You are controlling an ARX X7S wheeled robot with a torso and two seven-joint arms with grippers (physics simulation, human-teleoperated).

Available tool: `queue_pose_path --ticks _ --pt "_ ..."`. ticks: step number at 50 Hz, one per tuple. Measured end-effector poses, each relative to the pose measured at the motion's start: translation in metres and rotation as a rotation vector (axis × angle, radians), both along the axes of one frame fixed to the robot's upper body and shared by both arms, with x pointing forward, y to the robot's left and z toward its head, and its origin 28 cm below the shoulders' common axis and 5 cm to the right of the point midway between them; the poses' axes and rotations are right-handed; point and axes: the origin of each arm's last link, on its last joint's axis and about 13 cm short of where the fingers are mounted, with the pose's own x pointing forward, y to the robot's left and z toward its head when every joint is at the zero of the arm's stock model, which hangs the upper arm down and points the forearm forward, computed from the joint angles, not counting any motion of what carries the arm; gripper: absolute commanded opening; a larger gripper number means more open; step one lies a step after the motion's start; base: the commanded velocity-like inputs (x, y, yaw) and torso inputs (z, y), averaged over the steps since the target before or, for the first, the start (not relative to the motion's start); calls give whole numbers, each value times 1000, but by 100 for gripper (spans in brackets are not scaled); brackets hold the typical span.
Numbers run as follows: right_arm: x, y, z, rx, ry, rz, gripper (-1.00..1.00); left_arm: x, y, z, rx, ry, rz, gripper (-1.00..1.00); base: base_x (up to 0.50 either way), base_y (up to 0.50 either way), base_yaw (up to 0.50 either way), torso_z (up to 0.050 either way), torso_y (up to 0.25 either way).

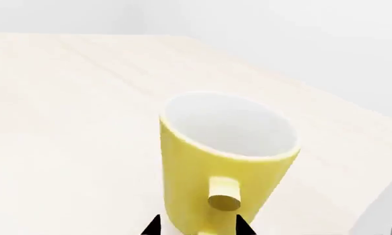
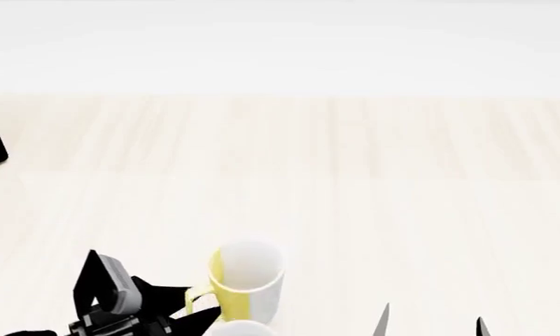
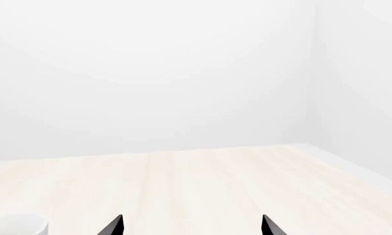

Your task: Put the yellow and white mug to the front of the white mug.

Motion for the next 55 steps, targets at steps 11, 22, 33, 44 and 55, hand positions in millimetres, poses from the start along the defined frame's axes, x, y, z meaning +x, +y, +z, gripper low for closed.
queue_pose_path --ticks 11,22,33,44,55 --pt "0 0 1 0 -2 1 100 0 -1 0 1 0 12 100 0 0 0 0 0" --pt "0 1 0 0 0 3 100 0 1 -1 -13 -2 23 100 0 0 0 0 0" --pt "0 1 0 0 2 6 100 0 4 0 -51 -17 10 100 0 0 0 0 0" --pt "1 1 -1 0 3 7 100 0 6 1 -114 -40 -33 100 0 0 0 0 0" --pt "1 1 -1 0 4 8 100 -1 7 0 -150 -54 -76 100 0 0 0 0 0"
